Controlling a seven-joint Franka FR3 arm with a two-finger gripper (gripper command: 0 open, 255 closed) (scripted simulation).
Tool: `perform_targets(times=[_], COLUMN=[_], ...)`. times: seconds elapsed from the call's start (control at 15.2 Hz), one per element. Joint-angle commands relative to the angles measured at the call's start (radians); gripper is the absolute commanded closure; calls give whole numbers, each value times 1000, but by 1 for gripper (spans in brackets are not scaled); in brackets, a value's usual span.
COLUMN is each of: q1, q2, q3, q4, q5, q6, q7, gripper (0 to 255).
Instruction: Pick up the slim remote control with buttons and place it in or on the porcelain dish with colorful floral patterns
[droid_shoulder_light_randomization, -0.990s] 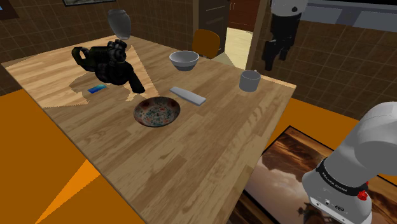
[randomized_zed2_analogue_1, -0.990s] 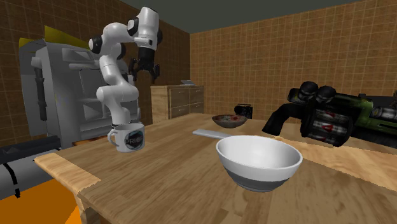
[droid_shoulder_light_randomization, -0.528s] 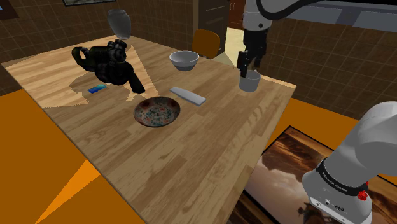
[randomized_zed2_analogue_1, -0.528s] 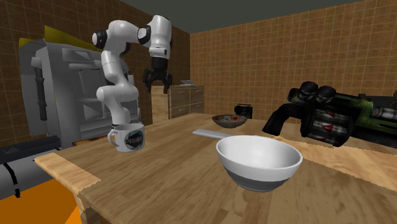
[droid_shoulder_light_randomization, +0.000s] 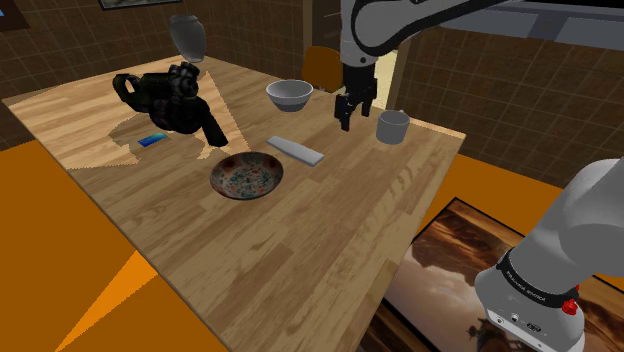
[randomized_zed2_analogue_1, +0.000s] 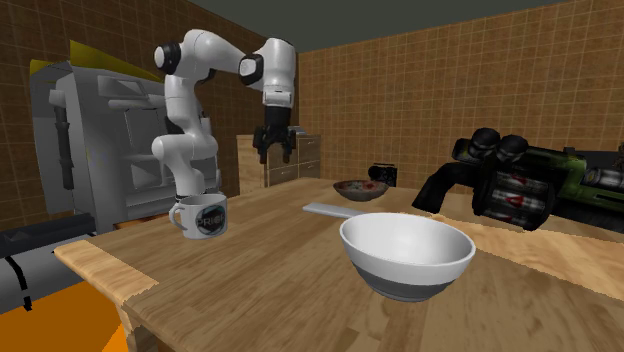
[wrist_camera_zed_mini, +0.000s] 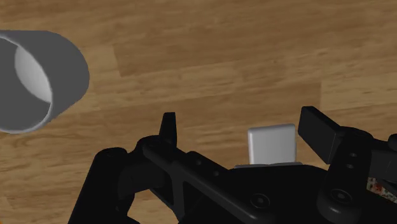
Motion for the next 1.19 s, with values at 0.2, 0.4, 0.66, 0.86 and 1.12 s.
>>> perform_targets(times=[0.2,0.4,0.66,0.86,1.12], q1=[15,25,41,56,65], q2=[186,297,447,566,634], q3=[15,24,35,41,43], q4=[141,239,390,523,581], q5=[2,1,-3,-8,-11], q6=[54,72,77,68,81], q7=[-3,-5,-9,-13,-14], gripper=[0,0,0,0,0])
